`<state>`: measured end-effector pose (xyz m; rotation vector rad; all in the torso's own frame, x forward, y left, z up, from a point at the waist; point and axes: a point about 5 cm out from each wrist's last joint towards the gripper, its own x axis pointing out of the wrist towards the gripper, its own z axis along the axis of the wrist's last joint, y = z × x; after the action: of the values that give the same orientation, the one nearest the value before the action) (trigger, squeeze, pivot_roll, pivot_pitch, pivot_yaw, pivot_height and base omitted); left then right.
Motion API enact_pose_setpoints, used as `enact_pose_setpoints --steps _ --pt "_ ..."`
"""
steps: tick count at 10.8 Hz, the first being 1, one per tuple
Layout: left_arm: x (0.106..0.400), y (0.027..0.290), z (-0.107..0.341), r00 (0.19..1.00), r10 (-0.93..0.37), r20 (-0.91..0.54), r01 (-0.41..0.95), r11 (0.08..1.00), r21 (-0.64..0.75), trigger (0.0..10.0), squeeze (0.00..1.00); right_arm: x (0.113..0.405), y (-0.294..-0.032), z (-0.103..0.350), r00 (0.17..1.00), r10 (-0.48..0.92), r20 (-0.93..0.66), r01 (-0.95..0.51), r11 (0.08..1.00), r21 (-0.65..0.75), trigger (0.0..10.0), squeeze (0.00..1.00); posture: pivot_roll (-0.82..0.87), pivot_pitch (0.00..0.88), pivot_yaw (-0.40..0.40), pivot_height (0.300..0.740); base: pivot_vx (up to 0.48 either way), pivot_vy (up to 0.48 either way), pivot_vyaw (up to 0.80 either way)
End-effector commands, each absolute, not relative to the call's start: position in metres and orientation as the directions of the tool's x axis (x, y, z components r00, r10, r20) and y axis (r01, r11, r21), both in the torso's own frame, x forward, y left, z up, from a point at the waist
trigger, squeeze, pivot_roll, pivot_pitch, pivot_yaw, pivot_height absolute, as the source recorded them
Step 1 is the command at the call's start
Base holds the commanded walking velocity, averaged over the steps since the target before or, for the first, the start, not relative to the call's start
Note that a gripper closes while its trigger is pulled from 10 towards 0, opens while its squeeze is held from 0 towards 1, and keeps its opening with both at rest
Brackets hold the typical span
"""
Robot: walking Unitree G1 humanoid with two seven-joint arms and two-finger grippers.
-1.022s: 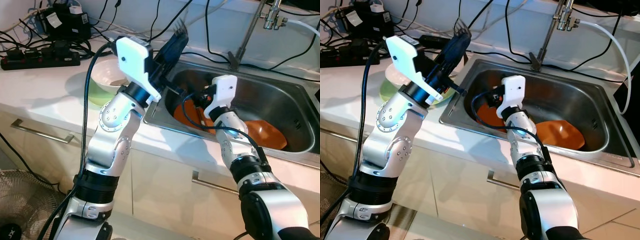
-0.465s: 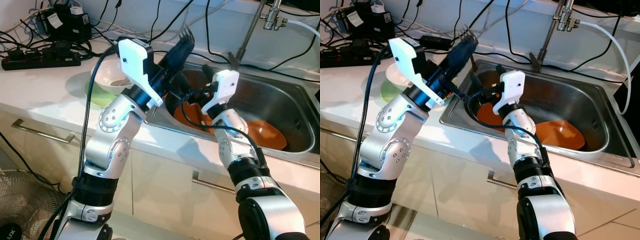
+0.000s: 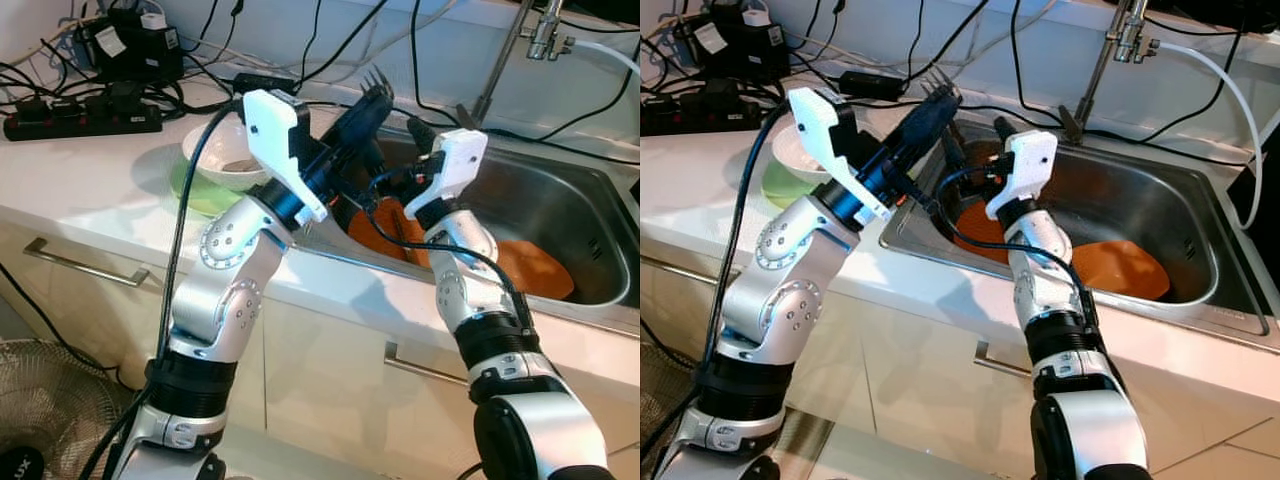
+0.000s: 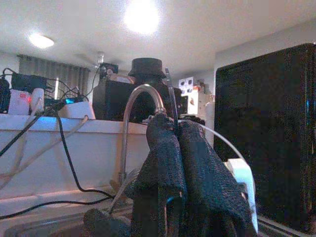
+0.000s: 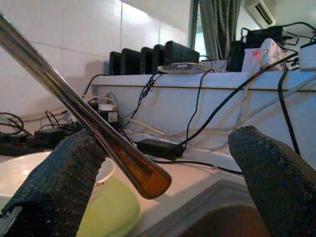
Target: Kitchen organization
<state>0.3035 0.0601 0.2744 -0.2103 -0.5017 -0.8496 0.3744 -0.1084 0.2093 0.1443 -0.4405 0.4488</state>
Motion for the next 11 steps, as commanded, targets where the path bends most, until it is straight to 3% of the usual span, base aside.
enact_pose_setpoints --steps 1,4,5,6,7,11 --pt "0.3025 0.0557 0.2692 0.549 -0.684 0.481 0.778 0.628 0.006 10.0 0.00 0.3730 -0.1119 0.2185 0.794 0.376 0.478 -0.453 0.890 0.052 10.0 0.00 0.23 0.016 -0.060 0.740 0.000 0.000 0.00" --pt "0.3035 0.0555 0.2663 0.555 -0.686 0.471 0.780 0.625 -0.010 10.0 0.00 0.3689 -0.1061 0.2205 0.768 0.415 0.487 -0.500 0.864 0.052 10.0 0.00 0.23 0.022 -0.052 0.740 0.000 0.000 0.00" --pt "0.3044 0.0560 0.2651 0.559 -0.686 0.465 0.779 0.627 -0.012 10.0 0.00 0.3681 -0.1049 0.2205 0.762 0.428 0.487 -0.513 0.857 0.049 4.2 0.00 0.23 0.024 -0.051 0.740 0.000 0.000 0.00" --pt "0.3048 0.0563 0.2644 0.562 -0.686 0.462 0.778 0.628 -0.013 10.0 0.00 0.3676 -0.1044 0.2205 0.759 0.433 0.487 -0.518 0.854 0.048 1.3 0.00 0.23 0.024 -0.051 0.740 0.000 0.000 0.00" --pt "0.3054 0.0565 0.2644 0.565 -0.685 0.459 0.776 0.631 -0.013 10.0 0.00 0.3666 -0.1037 0.2210 0.755 0.441 0.486 -0.525 0.850 0.045 0.0 0.00 0.23 0.024 -0.052 0.740 0.000 0.000 0.00" --pt "0.3070 0.0569 0.2632 0.573 -0.684 0.452 0.769 0.639 -0.007 10.0 0.00 0.3663 -0.1037 0.2205 0.757 0.445 0.479 -0.528 0.848 0.045 0.0 0.00 0.24 0.023 -0.054 0.740 0.000 0.000 0.00"
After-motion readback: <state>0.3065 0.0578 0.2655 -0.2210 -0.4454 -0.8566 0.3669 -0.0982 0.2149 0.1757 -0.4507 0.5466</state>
